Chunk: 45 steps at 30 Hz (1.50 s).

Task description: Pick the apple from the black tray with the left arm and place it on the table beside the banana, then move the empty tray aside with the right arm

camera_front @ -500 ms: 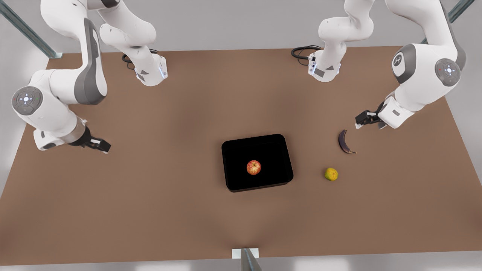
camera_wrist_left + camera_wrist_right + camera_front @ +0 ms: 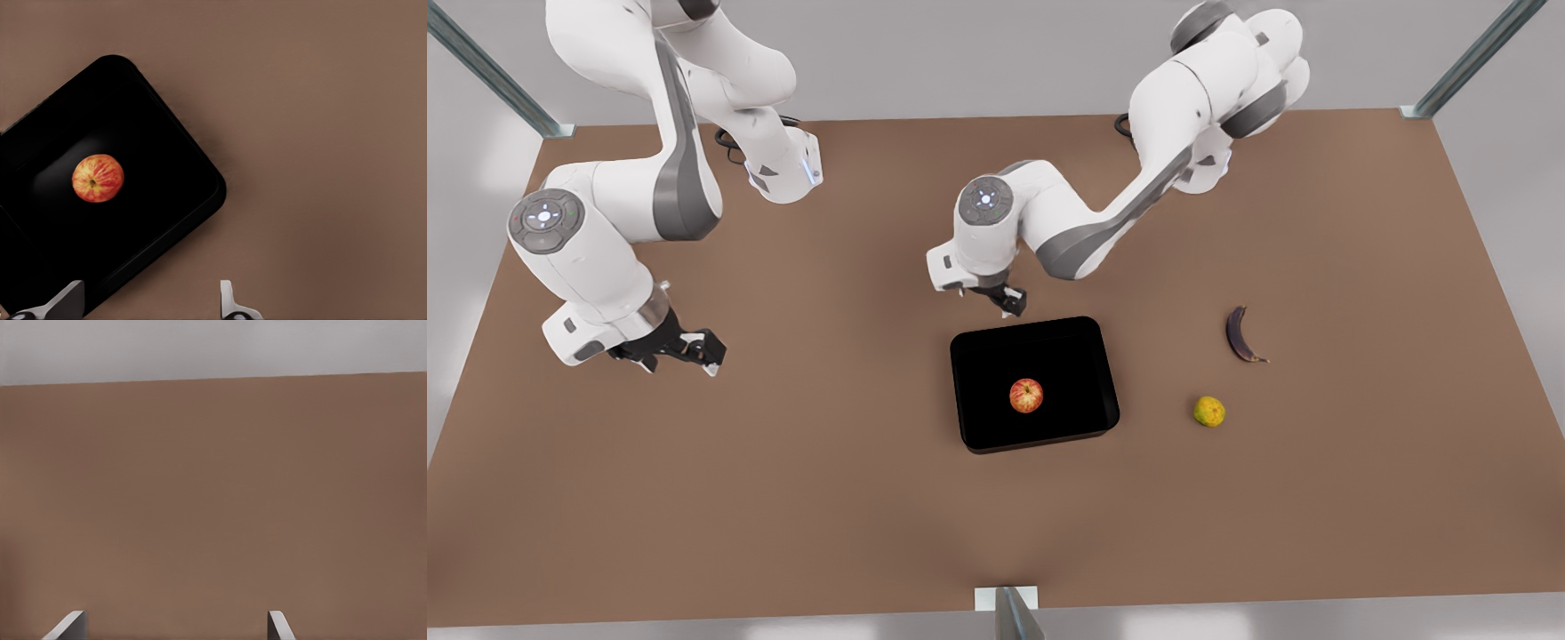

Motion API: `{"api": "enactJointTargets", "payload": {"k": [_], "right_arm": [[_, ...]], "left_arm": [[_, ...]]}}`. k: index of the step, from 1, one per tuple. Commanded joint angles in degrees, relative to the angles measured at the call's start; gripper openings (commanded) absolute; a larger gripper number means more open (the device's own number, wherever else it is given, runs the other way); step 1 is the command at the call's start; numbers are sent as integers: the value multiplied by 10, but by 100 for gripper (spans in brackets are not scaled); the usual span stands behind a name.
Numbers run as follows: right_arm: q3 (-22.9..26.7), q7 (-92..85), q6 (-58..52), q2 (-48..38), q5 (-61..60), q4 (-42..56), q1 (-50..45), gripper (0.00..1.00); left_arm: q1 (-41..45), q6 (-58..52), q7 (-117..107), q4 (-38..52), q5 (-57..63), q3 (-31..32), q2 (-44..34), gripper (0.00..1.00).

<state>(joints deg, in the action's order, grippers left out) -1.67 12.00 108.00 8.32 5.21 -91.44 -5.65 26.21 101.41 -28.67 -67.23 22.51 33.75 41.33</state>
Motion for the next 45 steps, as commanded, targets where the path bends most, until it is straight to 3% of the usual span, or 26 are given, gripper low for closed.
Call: {"api": "enactJointTargets", "payload": {"k": [1,2,4,5,17,33,34,35,38,41,44,45], "right_arm": [[0,-40,4,-1,0,0,-1,100],[0,-40,4,-1,0,0,-1,100],[0,-40,4,2,0,0,-1,100],[0,-40,4,2,0,0,-1,100],[0,-41,4,3,1,0,-1,100],[0,-41,5,4,1,0,-1,100],[0,-41,5,4,1,0,-1,100],[0,-42,5,4,1,0,-1,100],[0,-41,5,4,1,0,-1,100],[0,-41,5,4,2,0,-1,100],[0,-41,4,4,2,0,-1,100],[0,-41,5,4,2,0,-1,100]], "left_arm": [[17,3,-451,11,69,-32,28,100],[11,3,-455,5,63,-38,44,100],[-41,149,-538,-55,-38,-35,45,100],[-43,172,-558,-70,-19,-35,45,100],[-54,200,-560,-95,103,-58,97,100],[-50,281,-535,-69,129,-110,156,100],[-50,277,-537,-69,129,-110,153,92],[-51,273,-537,-69,127,-109,149,71],[-49,266,-536,-69,127,-108,147,58],[-49,223,-530,-72,127,-101,134,58],[-71,172,-518,-72,124,-53,109,59],[-110,148,-499,-77,124,-10,98,59]]}}
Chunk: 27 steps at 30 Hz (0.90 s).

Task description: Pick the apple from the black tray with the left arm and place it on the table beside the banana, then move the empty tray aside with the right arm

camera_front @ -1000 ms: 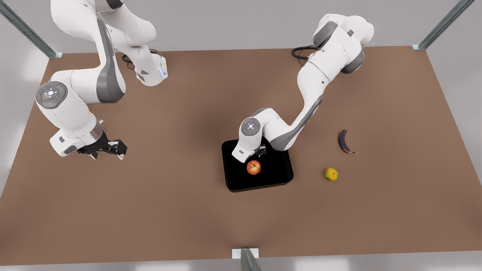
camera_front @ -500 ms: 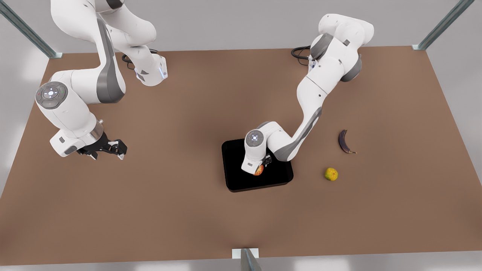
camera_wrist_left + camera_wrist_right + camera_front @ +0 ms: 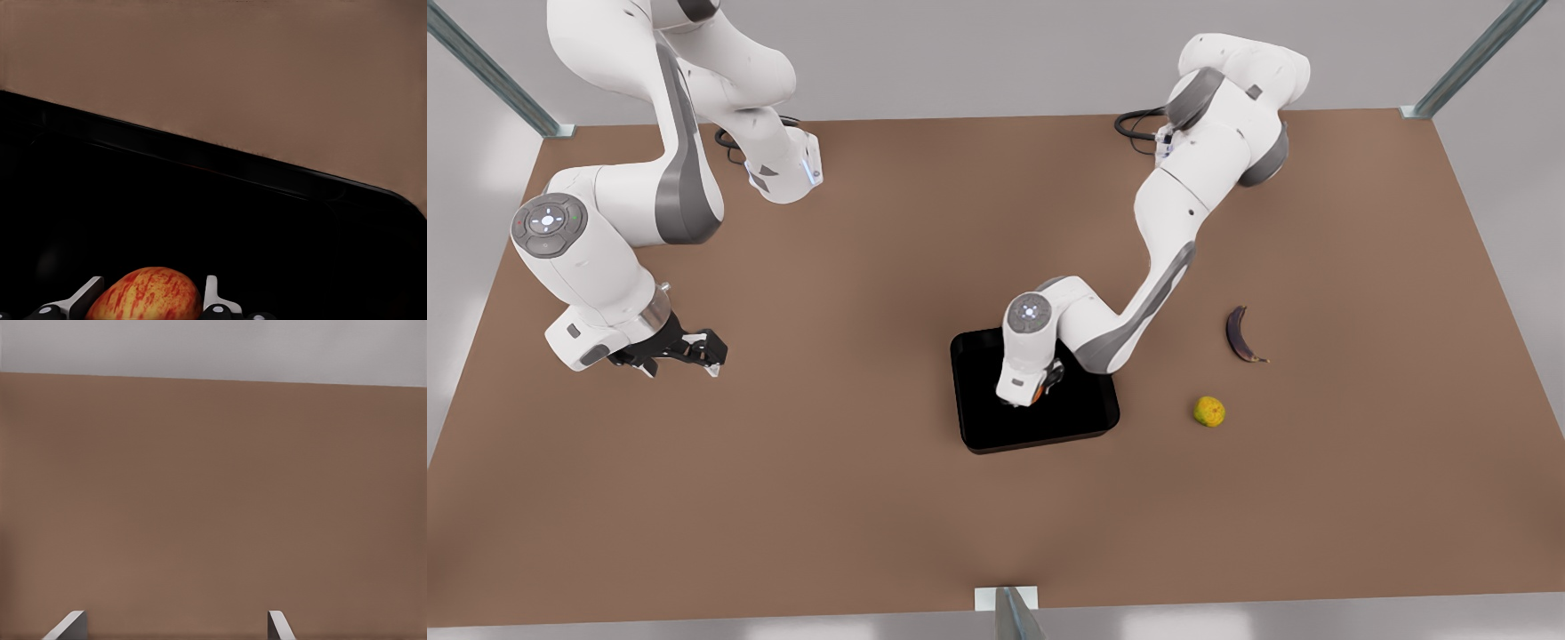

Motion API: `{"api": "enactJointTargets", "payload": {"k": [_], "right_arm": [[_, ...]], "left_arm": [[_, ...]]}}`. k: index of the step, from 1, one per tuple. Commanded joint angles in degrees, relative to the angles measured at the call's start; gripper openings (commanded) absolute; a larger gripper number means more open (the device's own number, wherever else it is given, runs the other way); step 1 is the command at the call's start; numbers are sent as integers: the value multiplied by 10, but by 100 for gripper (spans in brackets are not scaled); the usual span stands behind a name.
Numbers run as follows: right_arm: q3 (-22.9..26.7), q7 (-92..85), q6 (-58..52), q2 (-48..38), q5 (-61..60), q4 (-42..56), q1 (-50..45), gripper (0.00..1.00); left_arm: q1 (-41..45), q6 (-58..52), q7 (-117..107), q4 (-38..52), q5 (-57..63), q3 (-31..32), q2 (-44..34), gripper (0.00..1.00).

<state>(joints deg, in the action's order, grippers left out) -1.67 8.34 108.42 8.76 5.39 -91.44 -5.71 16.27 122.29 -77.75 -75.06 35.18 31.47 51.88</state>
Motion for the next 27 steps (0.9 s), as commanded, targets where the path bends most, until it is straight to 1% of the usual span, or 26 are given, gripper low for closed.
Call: {"api": "enactJointTargets", "payload": {"k": [1,2,4,5,7,8,9,10,11,13,14,15,16,17,18,19,21,22,23,24,25,26,27], "right_arm": [[0,-4,0,-1,0,0,0,100],[0,-4,0,-1,0,0,0,100],[0,-4,-1,0,0,0,0,100],[0,-2,-1,7,-1,0,-10,100],[0,-1,-1,19,-2,0,-13,100],[0,-2,-1,19,-3,0,-13,100],[-1,-3,0,28,-1,0,-28,100],[-1,-7,0,35,0,0,-34,100],[-1,-18,3,36,-2,0,-39,100],[-8,21,8,51,-7,0,-84,100],[-9,31,24,60,-8,0,-99,100],[-9,76,38,63,-6,0,-125,100],[-9,88,49,74,-6,0,-144,100],[-9,102,65,78,-6,0,-154,100],[-9,115,65,86,-6,9,-165,100],[-9,154,65,100,-5,33,-189,100],[-11,188,65,118,-6,46,-203,100],[-11,199,67,129,-6,50,-206,100],[-11,215,67,142,-7,60,-207,100],[-13,232,94,153,-9,60,-207,100],[-13,260,103,165,-9,60,-215,100],[-18,287,126,175,-10,60,-219,100],[-25,305,140,190,-24,60,-220,100]], "left_arm": [[-55,-69,-5,-24,2,55,-20,59],[-83,-66,22,-58,2,64,-44,59],[-218,-72,84,-135,2,159,-90,59],[-261,-91,135,-151,2,175,-111,59],[-371,-115,257,-151,2,222,-113,59],[-401,-114,314,-148,2,222,-110,59],[-409,-98,336,-143,9,220,-93,59],[-401,-89,331,-140,45,217,-70,59],[-399,-69,332,-136,52,203,-58,59],[-399,-32,336,-124,81,176,-30,59],[-378,-17,319,-108,98,175,1,59],[-339,-15,285,-91,107,150,13,59],[-335,3,285,-93,107,142,14,62],[-339,3,293,-96,107,141,14,95],[-341,4,295,-98,107,141,14,100],[-347,2,301,-100,107,140,14,100],[-363,-2,335,-102,107,137,13,100],[-367,-23,334,-97,101,152,-5,100],[-438,-198,448,-48,76,297,-16,100],[-572,-376,675,-25,54,450,-16,100],[-662,-425,648,-43,56,524,-17,100],[-716,-428,536,-87,92,572,-18,100],[-686,-471,531,-78,142,570,-13,100]]}}
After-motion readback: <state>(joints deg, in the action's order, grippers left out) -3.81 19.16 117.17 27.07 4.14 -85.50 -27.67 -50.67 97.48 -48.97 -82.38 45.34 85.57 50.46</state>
